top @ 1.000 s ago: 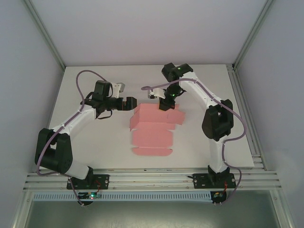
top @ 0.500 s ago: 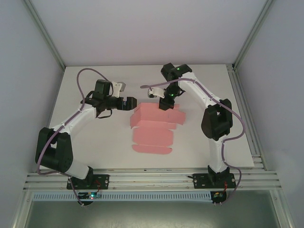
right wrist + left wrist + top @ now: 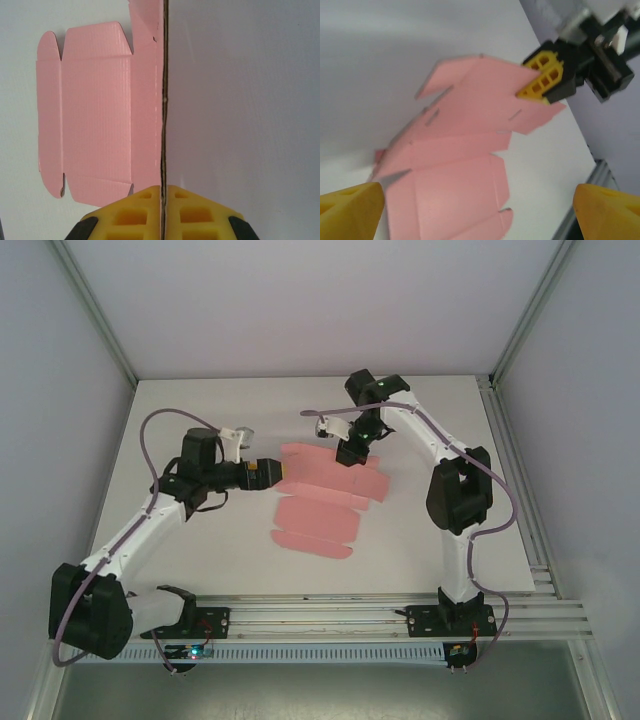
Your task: Assemble paper box
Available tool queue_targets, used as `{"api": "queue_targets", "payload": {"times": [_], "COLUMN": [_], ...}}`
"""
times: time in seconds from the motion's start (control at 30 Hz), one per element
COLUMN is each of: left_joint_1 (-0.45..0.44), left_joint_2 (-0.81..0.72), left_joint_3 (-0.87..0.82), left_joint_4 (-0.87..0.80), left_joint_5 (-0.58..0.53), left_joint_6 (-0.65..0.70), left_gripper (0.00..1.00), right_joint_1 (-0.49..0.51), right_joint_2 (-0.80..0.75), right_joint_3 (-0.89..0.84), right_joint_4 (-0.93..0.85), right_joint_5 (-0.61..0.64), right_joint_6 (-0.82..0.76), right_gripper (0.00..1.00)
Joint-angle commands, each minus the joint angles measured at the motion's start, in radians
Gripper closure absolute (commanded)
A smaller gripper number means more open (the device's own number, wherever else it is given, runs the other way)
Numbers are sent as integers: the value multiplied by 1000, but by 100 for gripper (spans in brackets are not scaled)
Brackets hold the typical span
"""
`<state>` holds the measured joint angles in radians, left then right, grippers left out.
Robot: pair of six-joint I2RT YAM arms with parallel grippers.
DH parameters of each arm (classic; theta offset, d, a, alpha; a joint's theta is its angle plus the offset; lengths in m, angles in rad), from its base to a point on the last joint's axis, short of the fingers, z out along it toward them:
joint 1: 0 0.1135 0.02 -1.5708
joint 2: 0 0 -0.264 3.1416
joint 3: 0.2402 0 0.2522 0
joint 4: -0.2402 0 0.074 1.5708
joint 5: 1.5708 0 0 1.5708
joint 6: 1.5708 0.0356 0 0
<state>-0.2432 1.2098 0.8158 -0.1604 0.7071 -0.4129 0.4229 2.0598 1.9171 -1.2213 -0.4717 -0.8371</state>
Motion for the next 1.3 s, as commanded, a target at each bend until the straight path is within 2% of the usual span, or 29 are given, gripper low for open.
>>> {"api": "queue_targets", "payload": {"times": [0.0, 0.17, 0.43, 0.53, 0.7, 0.8, 0.9, 1.0, 1.1, 1.2, 1.27], "left_joint_1": [-10, -8, 10, 39, 44, 33, -6, -44, -57, -46, -7], "left_joint_2": [69, 247, 408, 381, 169, 60, 21, 51, 154, 257, 316], "left_joint_3": [-29, -8, 91, 122, 109, 64, 49, 46, 59, 97, 114], "left_joint_4": [185, 426, 385, 283, 18, -4, 17, 84, 156, 154, 222], "left_joint_5": [63, 163, 112, 112, -44, -33, 19, 34, 66, 3, 46], "left_joint_6": [-93, -202, -160, -142, -45, -70, -94, -137, -184, -181, -211], "left_gripper": [4, 4, 7, 8, 3, 0, 0, 0, 0, 0, 0], "right_joint_1": [4, 16, 31, 28, 0, -6, -2, 5, 10, 17, 31], "right_joint_2": [-36, -42, -63, -69, -58, -53, -46, -49, -65, -93, -105], "right_joint_3": [-30, -49, -79, -93, -78, -72, -63, -55, -62, -95, -118], "right_joint_4": [-13, -29, -55, -20, 21, 37, 43, 42, 42, 23, -15], "right_joint_5": [-85, -117, -139, -93, -21, -9, -13, -23, -52, -86, -103], "right_joint_6": [-40, -77, -133, -77, 26, 51, 53, 43, 18, -61, -141], "right_gripper": [100, 100, 100, 100, 100, 100, 100, 100, 100, 100, 100]}}
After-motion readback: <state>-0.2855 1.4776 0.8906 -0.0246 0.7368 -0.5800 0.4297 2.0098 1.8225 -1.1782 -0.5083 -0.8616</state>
